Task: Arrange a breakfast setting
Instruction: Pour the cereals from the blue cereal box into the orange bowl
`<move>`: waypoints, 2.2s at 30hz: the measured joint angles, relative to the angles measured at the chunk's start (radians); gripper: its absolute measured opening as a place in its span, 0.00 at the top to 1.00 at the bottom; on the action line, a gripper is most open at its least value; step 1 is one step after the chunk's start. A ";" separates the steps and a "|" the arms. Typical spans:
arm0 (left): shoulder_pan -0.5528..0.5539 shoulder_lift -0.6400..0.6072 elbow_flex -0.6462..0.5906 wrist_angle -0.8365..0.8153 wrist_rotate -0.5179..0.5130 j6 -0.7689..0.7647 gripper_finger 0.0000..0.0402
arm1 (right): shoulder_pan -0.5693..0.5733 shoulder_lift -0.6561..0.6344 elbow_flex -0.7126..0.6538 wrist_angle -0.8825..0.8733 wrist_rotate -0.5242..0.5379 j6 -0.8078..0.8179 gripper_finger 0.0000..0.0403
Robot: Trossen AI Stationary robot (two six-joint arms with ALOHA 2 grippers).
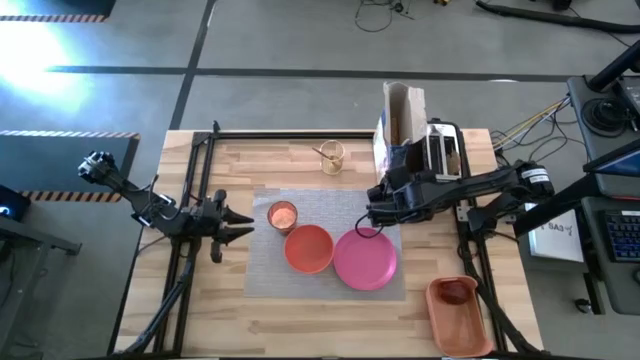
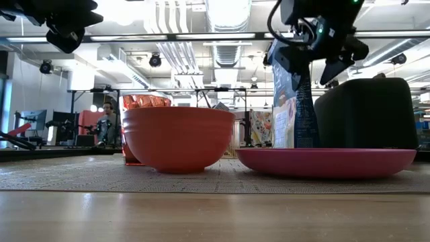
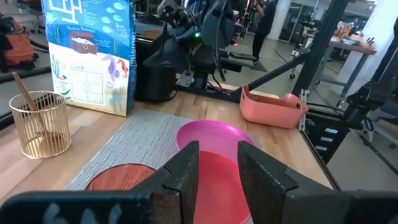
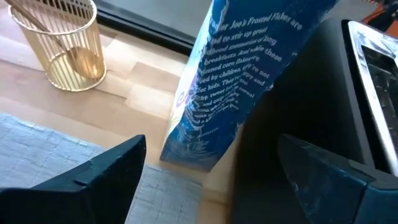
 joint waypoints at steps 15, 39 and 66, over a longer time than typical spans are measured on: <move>0.000 0.000 0.000 0.010 -0.001 0.004 0.77 | -0.130 0.001 -0.095 0.186 0.026 -0.081 0.12; 0.000 0.001 0.000 0.009 -0.004 0.037 0.77 | -0.231 0.001 -0.132 0.375 0.057 -0.271 0.12; 0.000 0.001 0.000 0.007 -0.002 0.052 0.77 | -0.341 0.001 -0.139 0.503 0.045 -0.333 0.29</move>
